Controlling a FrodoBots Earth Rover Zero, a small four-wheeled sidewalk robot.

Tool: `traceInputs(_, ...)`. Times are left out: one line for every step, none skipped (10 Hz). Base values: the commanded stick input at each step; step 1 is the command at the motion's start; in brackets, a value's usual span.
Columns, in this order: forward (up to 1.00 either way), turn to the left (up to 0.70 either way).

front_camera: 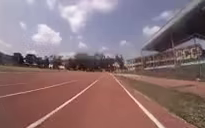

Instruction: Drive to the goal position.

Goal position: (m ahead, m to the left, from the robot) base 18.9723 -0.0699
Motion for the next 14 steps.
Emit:
traceInputs(0.7,0.0)
traceInputs(0.7,0.0)
traceInputs(0.7,0.0)
traceInputs(0.7,0.0)
traceInputs(0.7,0.0)
traceInputs(0.7,0.0)
traceInputs(0.7,0.0)
traceInputs(0.7,0.0)
traceInputs(0.7,0.0)
traceInputs(0.7,0.0)
traceInputs(0.7,0.0)
traceInputs(0.7,0.0)
traceInputs(0.7,0.0)
traceInputs(0.7,0.0)
